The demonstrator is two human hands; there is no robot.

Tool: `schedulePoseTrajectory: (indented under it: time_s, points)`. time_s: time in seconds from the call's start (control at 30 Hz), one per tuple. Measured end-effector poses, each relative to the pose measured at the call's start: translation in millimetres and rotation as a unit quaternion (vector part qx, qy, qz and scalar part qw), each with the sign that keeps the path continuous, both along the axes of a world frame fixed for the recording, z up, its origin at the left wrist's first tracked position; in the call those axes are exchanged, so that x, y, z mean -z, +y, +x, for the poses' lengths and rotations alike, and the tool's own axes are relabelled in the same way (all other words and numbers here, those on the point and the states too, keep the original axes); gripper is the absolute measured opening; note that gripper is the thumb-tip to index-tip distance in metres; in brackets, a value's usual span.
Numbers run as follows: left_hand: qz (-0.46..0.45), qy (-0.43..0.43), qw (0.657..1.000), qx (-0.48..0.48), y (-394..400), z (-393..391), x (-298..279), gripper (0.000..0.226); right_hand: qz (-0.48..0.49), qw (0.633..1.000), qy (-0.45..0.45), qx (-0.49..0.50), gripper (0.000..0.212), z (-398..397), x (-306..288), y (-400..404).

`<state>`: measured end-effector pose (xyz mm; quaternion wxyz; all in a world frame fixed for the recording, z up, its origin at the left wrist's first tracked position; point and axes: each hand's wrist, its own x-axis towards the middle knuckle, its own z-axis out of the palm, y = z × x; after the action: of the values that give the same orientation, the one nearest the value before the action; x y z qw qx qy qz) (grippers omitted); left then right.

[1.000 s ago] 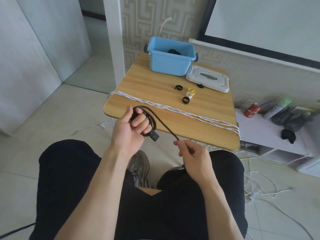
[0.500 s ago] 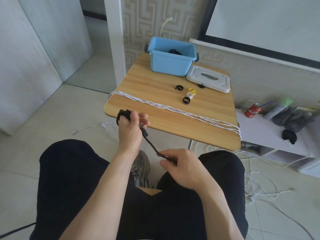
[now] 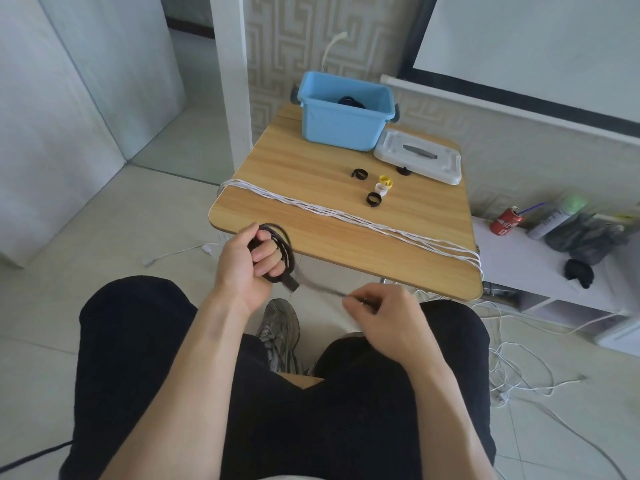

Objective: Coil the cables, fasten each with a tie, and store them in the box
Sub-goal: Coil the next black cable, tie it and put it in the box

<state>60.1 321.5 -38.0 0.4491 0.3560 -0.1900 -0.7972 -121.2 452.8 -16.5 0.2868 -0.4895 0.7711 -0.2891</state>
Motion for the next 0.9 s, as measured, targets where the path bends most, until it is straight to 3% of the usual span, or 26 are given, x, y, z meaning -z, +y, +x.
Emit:
schedulePoseTrajectory:
  time_s: [0.13, 0.27, 0.33, 0.47, 0.63, 0.77, 0.83, 0.9]
  points:
    - [0.018, 0.059, 0.994, 0.092, 2.0, 6.0, -3.6, 0.038, -0.068, 0.979, -0.037, 0.186, 0.015, -15.2, 2.8, -3.1]
    - [-0.006, 0.058, 0.977, 0.203, 12.3, 3.5, -15.1, 0.042, -0.077, 0.980, -0.047, 0.178, 0.014, -10.8, 5.9, -2.9]
    - [-0.010, 0.072, 0.974, 0.214, 15.4, -0.2, -19.6, 0.045, -0.059, 0.984, -0.047, 0.163, 0.012, -6.3, 7.3, -1.9]
    - [0.008, 0.142, 0.987, 0.079, 11.1, -8.0, -15.9, 0.046, -0.001, 0.993, -0.059, 0.106, 0.016, -7.9, 9.8, 0.7]
    - [0.045, 0.129, 0.987, -0.082, 6.9, -14.2, -3.5, 0.046, 0.067, 0.995, -0.068, 0.001, 0.021, -2.8, 15.0, 0.7]
    - [0.006, 0.036, 0.988, -0.151, 2.3, -17.1, 0.4, 0.036, 0.128, 0.986, -0.031, -0.107, 0.021, -2.5, 11.5, 4.2]
    - [-0.050, -0.088, 0.985, -0.142, 1.6, -15.7, 7.0, 0.034, 0.135, 0.977, -0.028, -0.160, 0.021, 0.2, 6.4, 6.5]
    - [-0.132, -0.265, 0.953, -0.058, 4.5, -13.0, 12.7, 0.038, 0.107, 0.975, -0.056, -0.185, 0.019, 5.0, 1.3, 8.2]
